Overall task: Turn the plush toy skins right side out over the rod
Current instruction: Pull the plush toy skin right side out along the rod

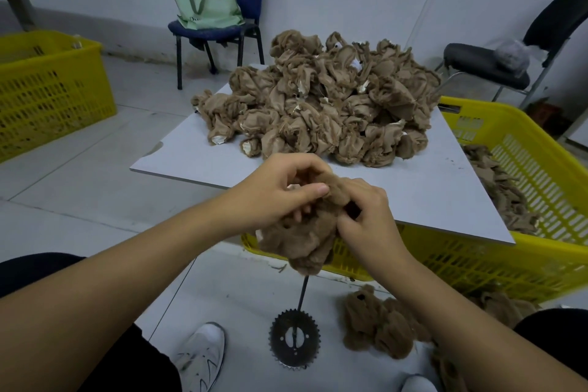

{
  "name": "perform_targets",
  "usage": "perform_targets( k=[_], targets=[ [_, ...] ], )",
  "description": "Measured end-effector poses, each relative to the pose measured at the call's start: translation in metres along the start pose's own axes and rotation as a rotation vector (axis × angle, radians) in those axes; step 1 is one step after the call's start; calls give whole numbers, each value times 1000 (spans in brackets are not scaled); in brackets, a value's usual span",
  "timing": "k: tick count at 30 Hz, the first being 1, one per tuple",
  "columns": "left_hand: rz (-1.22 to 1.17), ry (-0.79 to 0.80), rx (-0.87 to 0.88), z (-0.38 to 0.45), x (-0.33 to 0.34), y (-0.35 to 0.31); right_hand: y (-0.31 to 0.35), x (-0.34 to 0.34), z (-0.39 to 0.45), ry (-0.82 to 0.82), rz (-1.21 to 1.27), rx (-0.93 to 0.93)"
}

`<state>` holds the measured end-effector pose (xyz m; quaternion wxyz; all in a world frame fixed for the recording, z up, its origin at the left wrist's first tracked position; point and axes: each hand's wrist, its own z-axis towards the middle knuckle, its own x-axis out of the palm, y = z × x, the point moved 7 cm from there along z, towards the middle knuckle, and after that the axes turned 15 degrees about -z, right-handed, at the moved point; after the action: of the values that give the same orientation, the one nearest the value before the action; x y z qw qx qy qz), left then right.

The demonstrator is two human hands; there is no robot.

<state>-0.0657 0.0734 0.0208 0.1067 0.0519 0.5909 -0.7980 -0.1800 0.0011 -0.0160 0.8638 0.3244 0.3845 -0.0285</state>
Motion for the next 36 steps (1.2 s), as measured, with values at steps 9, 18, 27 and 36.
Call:
perform_targets(
  k=[9,18,27,36],
  targets=[
    [-39,-247,248,-23,8,-2,15,-12,6,-43,-63,-60],
    [-65,-240,200,-25,19,14,12,1,4,43,11,-36],
    [207,-260,68,-15,10,31,-1,14,3,80,164,92],
    [224,-194,183,-15,22,11,12,-5,7,-83,81,-67]
  ],
)
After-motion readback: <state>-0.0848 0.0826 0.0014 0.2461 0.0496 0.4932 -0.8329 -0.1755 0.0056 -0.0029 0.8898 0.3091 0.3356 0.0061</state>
